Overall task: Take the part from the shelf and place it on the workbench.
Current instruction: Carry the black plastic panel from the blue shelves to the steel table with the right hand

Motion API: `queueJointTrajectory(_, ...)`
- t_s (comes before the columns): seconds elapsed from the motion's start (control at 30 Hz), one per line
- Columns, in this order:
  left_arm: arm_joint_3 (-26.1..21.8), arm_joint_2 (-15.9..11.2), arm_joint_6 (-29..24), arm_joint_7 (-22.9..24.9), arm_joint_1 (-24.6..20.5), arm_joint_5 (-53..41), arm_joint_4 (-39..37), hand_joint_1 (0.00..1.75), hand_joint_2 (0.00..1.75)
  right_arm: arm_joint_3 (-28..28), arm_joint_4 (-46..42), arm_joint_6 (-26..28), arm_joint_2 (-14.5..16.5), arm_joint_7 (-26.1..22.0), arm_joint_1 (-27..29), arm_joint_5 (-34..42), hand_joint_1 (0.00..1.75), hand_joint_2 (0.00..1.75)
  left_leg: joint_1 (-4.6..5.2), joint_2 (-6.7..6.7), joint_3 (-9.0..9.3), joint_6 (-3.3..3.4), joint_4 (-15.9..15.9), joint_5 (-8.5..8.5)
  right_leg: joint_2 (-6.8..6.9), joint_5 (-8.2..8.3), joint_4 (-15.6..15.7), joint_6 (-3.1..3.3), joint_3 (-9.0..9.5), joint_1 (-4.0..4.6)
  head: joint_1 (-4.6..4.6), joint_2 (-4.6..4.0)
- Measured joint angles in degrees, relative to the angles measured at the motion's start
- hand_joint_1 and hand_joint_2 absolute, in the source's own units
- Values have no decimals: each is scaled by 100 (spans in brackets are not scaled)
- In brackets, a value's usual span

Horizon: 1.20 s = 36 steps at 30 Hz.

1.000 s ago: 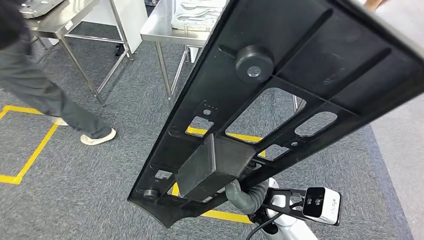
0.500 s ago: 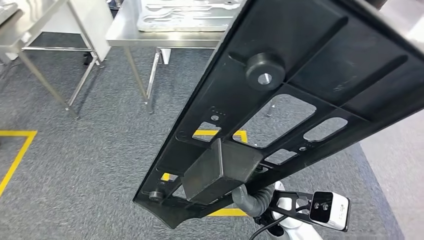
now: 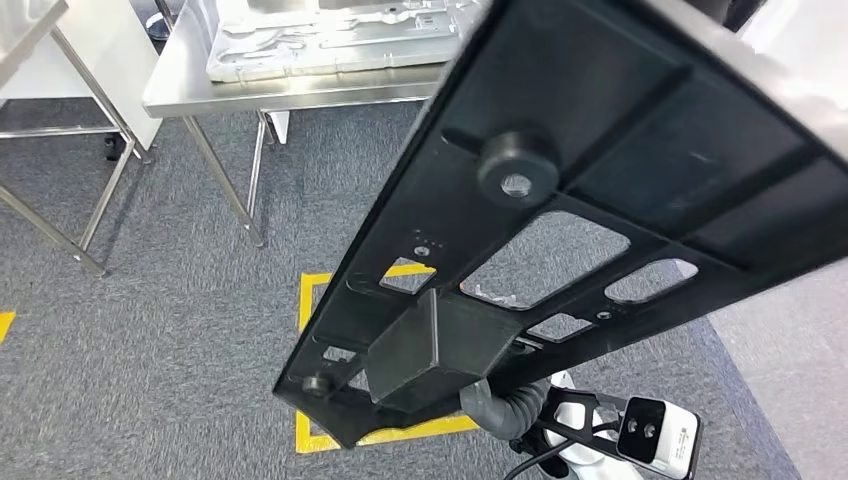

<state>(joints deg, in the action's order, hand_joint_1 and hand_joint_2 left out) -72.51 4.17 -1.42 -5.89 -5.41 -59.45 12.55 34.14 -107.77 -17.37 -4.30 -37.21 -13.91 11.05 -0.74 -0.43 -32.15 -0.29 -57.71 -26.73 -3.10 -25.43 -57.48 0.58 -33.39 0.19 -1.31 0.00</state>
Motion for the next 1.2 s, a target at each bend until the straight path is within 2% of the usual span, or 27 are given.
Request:
queueJointTrajectory(0.1, 3, -1, 61, 6, -1, -34, 0, 0, 175, -2, -50, 4, -23, -9, 51, -40, 175, 175, -8, 17, 16, 82, 50, 27, 18, -27, -24, -94, -21, -4, 1, 0)
queueJointTrajectory(0.13, 7, -2, 78, -2, -2, -48, 0, 0, 175, -5, -70, 3, -34, -12, 67, -58, 175, 175, -23, 28, 25, 115, 73, 38, 67, -111, -142, -124, -71, -3, 1, 0)
queueJointTrajectory(0.17, 10, -3, 93, -10, -4, -60, 0, 0, 175, -9, -90, 3, -45, -15, 81, -74, 175, 175, -38, 43, 34, 144, 94, 46, 128, -256, -384, -153, -183, -7, 1, 0)
queueJointTrajectory(0.23, 14, -6, 116, -25, 2, -72, 0, 0, 175, -14, -113, 3, -71, -19, 116, -99, 175, 175, -36, 74, 36, 174, 99, 37, 228, -633, -1157, -197, -567, -38, 1, 0)
queueJointTrajectory(0.27, 14, -8, 121, -29, 7, -72, 0, 0, 175, -14, -115, 3, -84, -20, 141, -105, 175, 175, -35, 90, 37, 173, 98, 31, 246, -750, -1504, -217, -752, -58, 1, 0)
queueJointTrajectory(0.3, 14, -9, 126, -32, 10, -73, 0, 0, 175, -15, -115, 3, -97, -21, 167, -110, 175, 175, -36, 102, 42, 168, 96, 24, 257, -760, -1676, -233, -853, -78, 2, 0)
queueJointTrajectory(0.33, 15, -9, 128, -34, 11, -73, 0, 0, 175, -15, -115, 3, -109, -21, 186, -113, 175, 175, -37, 110, 53, 157, 93, 14, 269, -657, -1622, -244, -839, -97, 1, 0)
queueJointTrajectory(0.37, 17, -9, 132, -34, 11, -73, 0, 0, 175, -15, -116, 3, -117, -21, 195, -115, 175, 175, -40, 114, 70, 142, 90, 0, 286, -465, -1337, -250, -704, -114, 2, 0)
queueJointTrajectory(0.4, 20, -9, 136, -35, 10, -73, 0, 0, 175, -16, -122, 4, -123, -21, 198, -115, 175, 175, -40, 116, 92, 120, 86, -19, 318, -250, -902, -248, -486, -128, 2, 0)
queueJointTrajectory(0.47, 27, -10, 141, -41, 6, -75, 0, 0, 175, -17, -139, 4, -129, -21, 198, -119, 175, 175, -20, 117, 119, 55, 72, -65, 365, -16, -212, -216, -142, -114, 1, 0)
queueJointTrajectory(0.5, 30, -12, 142, -46, 6, -77, 0, 0, 175, -20, -150, 5, -133, -22, 201, -123, 175, 175, -9, 119, 125, 16, 68, -84, 373, -1, -63, -186, -73, -101, 1, 0)
queueJointTrajectory(0.6, 38, -18, 143, -66, 1, -90, 0, 0, 175, -30, -174, 5, -149, -24, 214, -143, 175, 175, -22, 136, 159, -94, 63, -132, 325, -43, -31, -65, -47, -84, 0, 0)
queueJointTrajectory(0.63, 40, -20, 144, -72, -2, -96, 0, 0, 175, -31, -187, 5, -152, -25, 217, -151, 175, 175, -34, 132, 135, -120, -30, -191, 315, -51, -15, -22, -17, -88, 0, 0)
queueJointTrajectory(0.67, 42, -22, 148, -76, -4, -103, 0, 0, 175, -33, -199, 5, -155, -26, 220, -160, 175, 175, -42, 123, 45, -138, -246, -304, 310, -60, 1, 18, 18, -92, 0, 0)
queueJointTrajectory(0.7, 43, -24, 151, -78, -1, -110, 0, 0, 175, -34, -209, 5, -159, -26, 226, -166, 175, 175, -47, 110, -121, -147, -585, -459, 307, -74, 9, 51, 48, -89, 0, 0)
queueJointTrajectory(0.77, 44, -25, 159, -78, 10, -121, 0, 0, 175, -35, -212, 5, -170, -28, 250, -174, 175, 175, -48, 101, -579, -156, -1390, -751, 284, -113, 9, 93, 86, -61, 0, 0)
queueJointTrajectory(0.8, 44, -27, 162, -78, 16, -125, 0, 0, 175, -36, -212, 5, -178, -29, 267, -178, 175, 175, -46, 99, -748, -150, -1628, -772, 265, -136, 8, 102, 109, -44, 0, 0)
queueJointTrajectory(0.83, 44, -30, 167, -78, 19, -129, 0, 0, 175, -36, -212, 5, -185, -30, 280, -181, 175, 175, -42, 98, -816, -133, -1653, -677, 245, -162, 7, 106, 141, -28, 0, 0)
queueJointTrajectory(0.87, 45, -33, 174, -79, 20, -134, 0, 0, 175, -37, -212, 5, -191, -32, 289, -185, 175, 175, -34, 96, -760, -102, -1429, -466, 227, -194, 7, 105, 187, -13, 0, 0)
queueJointTrajectory(0.9, 45, -37, 181, -80, 19, -138, 0, 0, 175, -40, -212, 5, -196, -33, 294, -187, 175, 175, -17, 90, -615, -55, -1038, -200, 213, -231, 8, 101, 240, -1, 0, 0)
queueJointTrajectory(0.93, 46, -47, 187, -81, 16, -141, 0, 0, 175, -44, -213, 5, -198, -33, 295, -191, 175, 175, 5, 83, -448, -1, -648, -5, 205, -268, 8, 91, 286, 15, 1, 0)
queueJointTrajectory(0.97, 48, -54, 193, -84, 11, -145, 0, 0, 175, -48, -215, 5, -202, -34, 297, -197, 175, 175, 28, 78, -305, 41, -322, 118, 194, -303, 5, 71, 316, 23, 1, 0)
queueJointTrajectory(1.0, 49, -61, 196, -85, 7, -148, 0, 0, 175, -52, -220, 7, -206, -34, 301, -203, 175, 175, 51, 72, -222, 72, -134, 153, 189, -326, 9, 44, 329, 22, 1, 0)
queueJointTrajectory(1.07, 51, -68, 201, -89, 6, -154, 0, 0, 175, -62, -234, 11, -214, -34, 314, -216, 175, 175, 72, 69, -168, 109, -14, 112, 182, -315, -22, -28, 334, 10, 0, 0)
queueJointTrajectory(1.13, 52, -69, 203, -94, 10, -155, 0, 0, 175, -80, -250, 23, -222, -34, 322, -233, 175, 175, 51, 67, -79, 164, 64, 102, 206, -343, -137, -88, 326, -1, 1, 0)
queueJointTrajectory(1.2, 53, -67, 207, -103, 3, -155, 0, 0, 175, -106, -257, 56, -231, -34, 325, -257, 175, 175, 27, 68, 19, 211, 113, 81, 234, -568, -560, -137, 114, -22, 1, 0)
